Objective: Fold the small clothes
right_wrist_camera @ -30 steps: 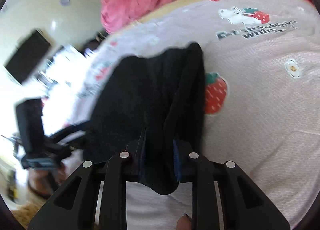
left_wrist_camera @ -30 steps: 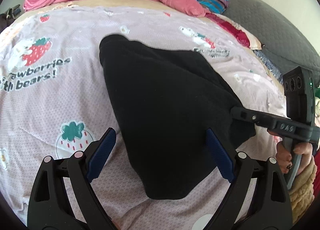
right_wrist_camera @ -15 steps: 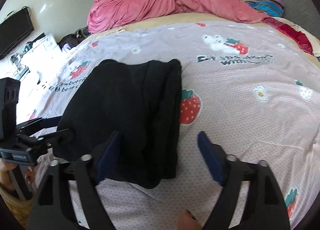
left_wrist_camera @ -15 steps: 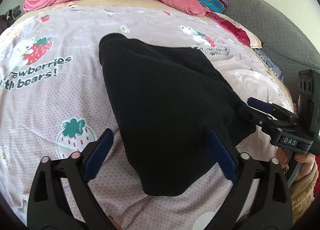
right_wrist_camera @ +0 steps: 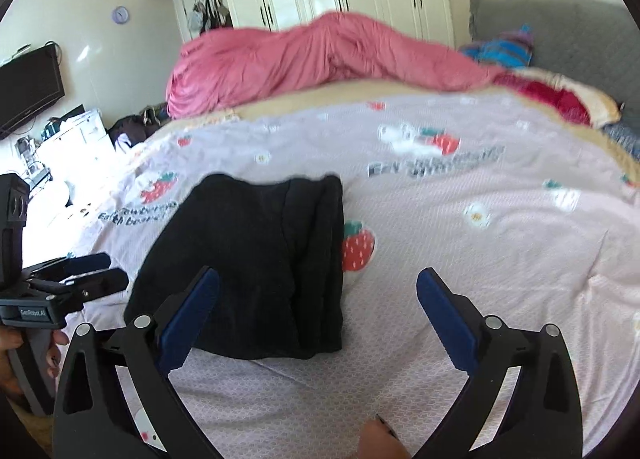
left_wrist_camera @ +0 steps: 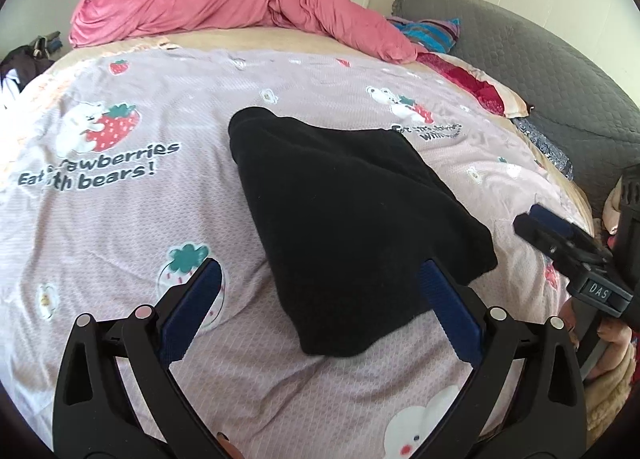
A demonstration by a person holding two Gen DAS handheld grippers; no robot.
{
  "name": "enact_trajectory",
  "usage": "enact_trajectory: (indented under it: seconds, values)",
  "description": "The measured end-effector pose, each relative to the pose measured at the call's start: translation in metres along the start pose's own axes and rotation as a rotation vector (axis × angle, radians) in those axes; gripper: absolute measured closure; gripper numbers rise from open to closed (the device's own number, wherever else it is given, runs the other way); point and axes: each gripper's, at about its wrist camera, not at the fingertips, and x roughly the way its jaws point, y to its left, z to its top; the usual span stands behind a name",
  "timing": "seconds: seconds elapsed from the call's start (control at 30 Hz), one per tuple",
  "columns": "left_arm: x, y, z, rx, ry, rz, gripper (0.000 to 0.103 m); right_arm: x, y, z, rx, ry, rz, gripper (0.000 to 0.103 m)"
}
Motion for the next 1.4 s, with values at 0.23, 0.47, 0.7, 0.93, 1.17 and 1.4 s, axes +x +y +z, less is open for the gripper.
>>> enact_trajectory:
  seconds: [0.23, 0.47, 0.7, 0.93, 1.17, 1.4]
  values:
    - [-0.03, 0.001, -0.013, -0.001, -0.066, 0.017, 0.009, -0.03, 0.019, -0.008, -0.055, -0.132, -0.063, 0.004]
    - [-0.061, 0.001, -0.029, 0.009, -0.136, 0.028, 0.009, -0.061, 0.028, -0.029, -0.041, -0.175, -0.087, 0.004]
    - [-0.075, 0.003, -0.049, -0.001, -0.157, 0.029, 0.009, -0.077, 0.033, -0.053, -0.031, -0.154, -0.075, 0.004]
    - [-0.078, 0.013, -0.076, -0.052, -0.146, 0.036, 0.009, -0.081, 0.036, -0.073, -0.041, -0.116, -0.097, 0.004]
    - [-0.063, 0.014, -0.096, -0.061, -0.094, 0.049, 0.009, -0.075, 0.027, -0.088, 0.002, -0.085, -0.096, 0.004]
    - [-0.055, 0.01, -0.102, -0.055, -0.067, 0.051, 0.009, -0.065, 0.033, -0.095, -0.02, -0.056, -0.099, 0.004]
